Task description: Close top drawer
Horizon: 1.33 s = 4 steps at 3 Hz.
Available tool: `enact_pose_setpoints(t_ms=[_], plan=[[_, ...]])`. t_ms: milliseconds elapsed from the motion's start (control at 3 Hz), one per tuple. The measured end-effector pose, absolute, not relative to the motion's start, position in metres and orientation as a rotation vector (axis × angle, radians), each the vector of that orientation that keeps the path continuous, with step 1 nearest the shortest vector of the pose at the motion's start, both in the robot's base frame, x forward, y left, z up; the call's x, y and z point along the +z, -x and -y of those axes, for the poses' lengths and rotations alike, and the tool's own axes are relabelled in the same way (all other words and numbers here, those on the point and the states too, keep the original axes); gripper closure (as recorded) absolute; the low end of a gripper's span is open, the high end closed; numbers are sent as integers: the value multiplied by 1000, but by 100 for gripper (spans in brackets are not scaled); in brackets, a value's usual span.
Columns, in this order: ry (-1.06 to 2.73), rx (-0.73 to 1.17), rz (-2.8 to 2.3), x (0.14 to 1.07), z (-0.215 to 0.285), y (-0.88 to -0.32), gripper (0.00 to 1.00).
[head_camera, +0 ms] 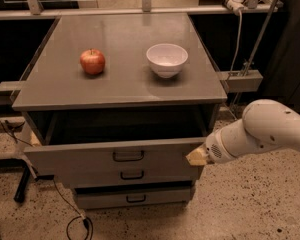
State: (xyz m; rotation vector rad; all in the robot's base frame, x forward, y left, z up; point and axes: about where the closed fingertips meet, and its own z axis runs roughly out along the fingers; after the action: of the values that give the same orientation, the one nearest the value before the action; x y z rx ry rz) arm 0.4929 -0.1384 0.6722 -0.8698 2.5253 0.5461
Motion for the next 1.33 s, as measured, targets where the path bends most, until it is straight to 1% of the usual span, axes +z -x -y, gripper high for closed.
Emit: enact_pose_setpoints(t_ms=[333, 667, 1333], plan=[[738, 515, -2515, 675, 142, -525, 100], [740, 515, -2514, 675, 142, -525, 100], [727, 454, -2523, 668, 133, -539, 100]])
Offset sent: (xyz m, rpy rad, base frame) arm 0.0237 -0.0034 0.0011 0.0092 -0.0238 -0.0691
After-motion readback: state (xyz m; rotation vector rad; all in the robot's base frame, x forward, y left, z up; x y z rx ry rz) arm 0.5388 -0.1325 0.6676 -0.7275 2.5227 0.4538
